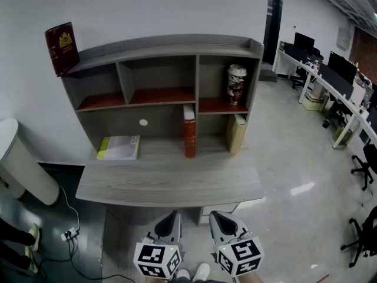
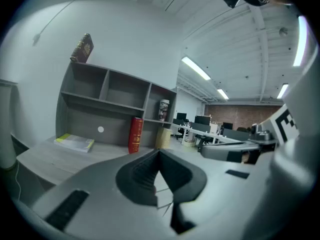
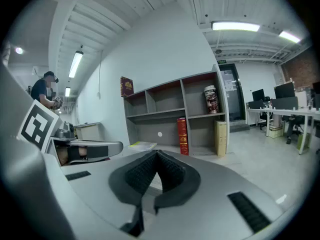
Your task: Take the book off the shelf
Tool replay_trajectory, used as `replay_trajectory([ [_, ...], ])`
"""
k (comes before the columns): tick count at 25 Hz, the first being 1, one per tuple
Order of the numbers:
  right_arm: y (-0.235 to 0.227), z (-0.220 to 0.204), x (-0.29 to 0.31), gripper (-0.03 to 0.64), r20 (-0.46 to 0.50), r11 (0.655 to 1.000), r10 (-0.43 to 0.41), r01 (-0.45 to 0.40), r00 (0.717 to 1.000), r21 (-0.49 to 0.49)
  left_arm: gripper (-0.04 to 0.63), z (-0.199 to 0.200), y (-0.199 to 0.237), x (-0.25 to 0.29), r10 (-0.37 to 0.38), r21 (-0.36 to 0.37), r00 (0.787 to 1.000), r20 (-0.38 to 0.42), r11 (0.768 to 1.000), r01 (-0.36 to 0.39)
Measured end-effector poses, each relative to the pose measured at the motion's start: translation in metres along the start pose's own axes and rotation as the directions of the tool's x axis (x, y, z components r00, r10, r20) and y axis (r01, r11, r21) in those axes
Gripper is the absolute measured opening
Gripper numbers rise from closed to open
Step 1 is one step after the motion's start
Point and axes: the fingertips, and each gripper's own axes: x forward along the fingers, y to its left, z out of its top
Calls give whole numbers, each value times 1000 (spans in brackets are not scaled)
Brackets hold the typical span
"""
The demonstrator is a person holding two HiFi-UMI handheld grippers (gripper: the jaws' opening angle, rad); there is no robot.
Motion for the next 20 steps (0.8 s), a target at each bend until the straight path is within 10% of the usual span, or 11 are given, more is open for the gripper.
replay_trajectory([
  [20,-28,11,8,8,10,999,11,-11,1000,-36,11,14,-2,33,19,11,1000,2,1000,-19],
])
